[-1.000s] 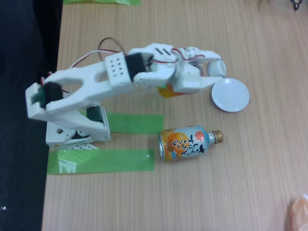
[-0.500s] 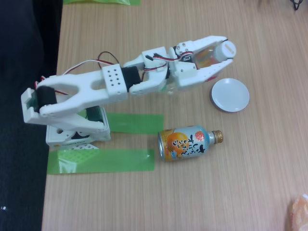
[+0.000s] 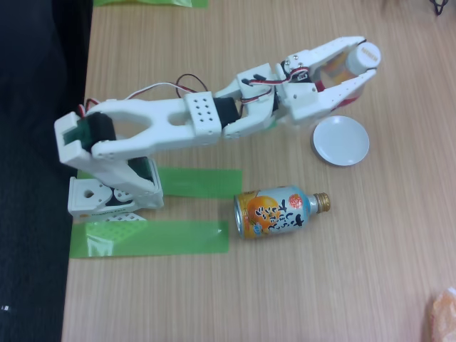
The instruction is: Pick up the plastic bottle and stand it up on the white place
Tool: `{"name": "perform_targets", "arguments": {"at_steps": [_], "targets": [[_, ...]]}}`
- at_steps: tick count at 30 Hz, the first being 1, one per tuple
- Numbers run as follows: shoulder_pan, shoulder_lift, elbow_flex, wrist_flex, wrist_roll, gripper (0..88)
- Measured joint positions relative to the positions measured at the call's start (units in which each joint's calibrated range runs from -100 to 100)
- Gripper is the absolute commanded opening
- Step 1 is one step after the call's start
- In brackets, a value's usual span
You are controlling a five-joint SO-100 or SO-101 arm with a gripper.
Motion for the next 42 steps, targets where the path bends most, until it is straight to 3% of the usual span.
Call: {"name": "perform_targets", "arguments": {"at_steps": [16, 30, 42], "targets": [[0.07, 9.68, -0.36, -18.69, 3.58, 10.2], [0.07, 18.27, -8.22, -20.82, 4.21, 10.2], [0.07, 23.65, -9.49, -25.32, 7.68, 10.1]]}}
